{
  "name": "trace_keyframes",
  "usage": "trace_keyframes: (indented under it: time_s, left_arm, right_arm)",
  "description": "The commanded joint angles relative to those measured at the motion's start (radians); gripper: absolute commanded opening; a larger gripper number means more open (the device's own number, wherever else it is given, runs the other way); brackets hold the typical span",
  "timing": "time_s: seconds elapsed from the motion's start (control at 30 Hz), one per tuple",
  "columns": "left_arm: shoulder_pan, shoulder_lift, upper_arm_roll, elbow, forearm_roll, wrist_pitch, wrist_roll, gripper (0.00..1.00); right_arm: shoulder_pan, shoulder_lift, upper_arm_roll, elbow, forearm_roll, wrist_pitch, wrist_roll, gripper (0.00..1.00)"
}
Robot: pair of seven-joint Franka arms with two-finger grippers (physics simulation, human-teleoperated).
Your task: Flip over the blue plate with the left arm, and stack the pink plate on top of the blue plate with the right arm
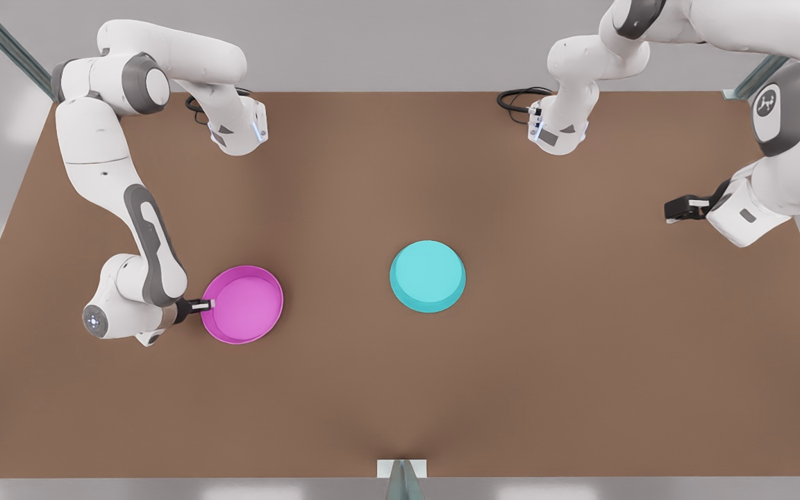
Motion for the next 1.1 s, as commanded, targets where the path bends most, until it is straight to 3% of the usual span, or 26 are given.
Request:
trace_keyframes:
  time_s: [0.0, 0.4, 0.6, 0.83, 1.07]
  left_arm:
    - [0.000, 0.000, 0.000, -0.001, 0.001, 0.000, 0.000, 1.00]
    - [-0.001, -0.002, -0.002, 0.000, 0.001, -0.008, 0.000, 1.00]
    - [-0.001, -0.003, -0.002, 0.000, 0.001, -0.008, 0.000, 1.00]
    - [-0.001, -0.014, -0.002, 0.000, 0.000, -0.008, 0.000, 1.00]
    - [0.000, -0.012, -0.002, 0.000, 0.000, -0.008, 0.000, 1.00]
  right_arm:
    - [0.000, -0.001, 0.000, 0.000, -0.011, 0.000, 0.005, 0.21]
    - [-0.003, -0.006, 0.054, 0.049, -0.006, -0.118, 0.046, 0.21]
    - [0.014, -0.006, 0.068, 0.038, 0.104, -0.141, 0.083, 0.21]
    - [0.008, -0.006, 0.193, 0.043, 0.119, -0.154, 0.173, 0.21]
    - [0.175, -0.006, 0.221, 0.047, 0.173, -0.052, 0.213, 0.21]
